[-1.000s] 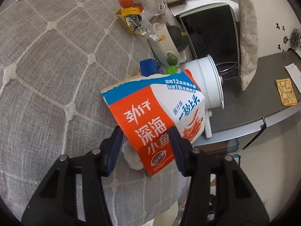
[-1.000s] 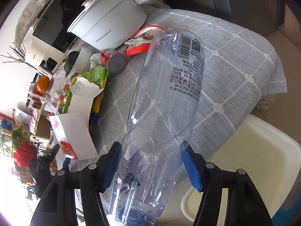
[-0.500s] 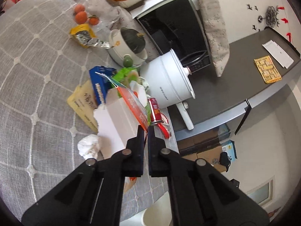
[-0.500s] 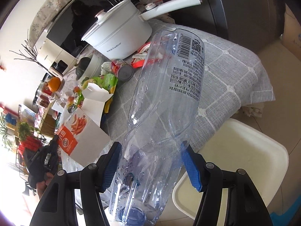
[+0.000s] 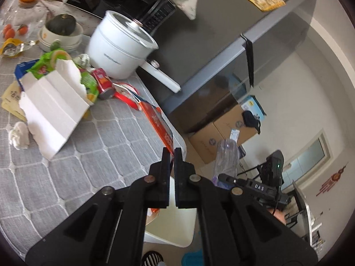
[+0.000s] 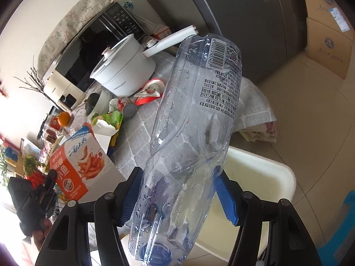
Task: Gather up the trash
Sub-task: 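Carry the bottle over the white bin with the right tool while the left tool grasps the carton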
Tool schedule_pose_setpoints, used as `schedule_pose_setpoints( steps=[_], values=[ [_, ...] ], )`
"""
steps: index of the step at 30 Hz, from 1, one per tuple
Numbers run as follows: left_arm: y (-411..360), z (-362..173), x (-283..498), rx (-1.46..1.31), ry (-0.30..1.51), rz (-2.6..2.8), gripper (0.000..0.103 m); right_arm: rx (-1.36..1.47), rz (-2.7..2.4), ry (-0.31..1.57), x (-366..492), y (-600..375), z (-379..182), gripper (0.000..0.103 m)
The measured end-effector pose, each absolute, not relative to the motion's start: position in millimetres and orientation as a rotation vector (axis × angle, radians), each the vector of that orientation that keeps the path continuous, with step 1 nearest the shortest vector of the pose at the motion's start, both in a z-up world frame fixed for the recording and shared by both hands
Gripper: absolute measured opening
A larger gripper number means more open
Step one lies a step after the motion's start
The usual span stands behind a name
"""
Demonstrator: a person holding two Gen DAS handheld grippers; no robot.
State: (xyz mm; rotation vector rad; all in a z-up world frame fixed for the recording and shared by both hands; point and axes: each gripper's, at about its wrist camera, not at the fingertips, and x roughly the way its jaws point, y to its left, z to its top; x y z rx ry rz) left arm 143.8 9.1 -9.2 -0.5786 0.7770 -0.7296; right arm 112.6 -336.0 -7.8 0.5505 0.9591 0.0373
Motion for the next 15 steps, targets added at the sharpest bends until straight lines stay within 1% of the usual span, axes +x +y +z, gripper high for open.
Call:
schedule_pose_setpoints(
  steps=[8, 15],
  values=[
    [-101.7, -33.5, 123.3, -0.336, 0.872, -0.850, 0.004, 0.555, -0.067, 0.970, 80.9, -379.1, -19.3, 0.066],
    [-147.8, -81.9, 119.9, -0.173, 0.938, -0.809, 0.004, 0.502, -0.137, 1.034, 75.0, -390.0, -43.7, 0.066]
  ],
)
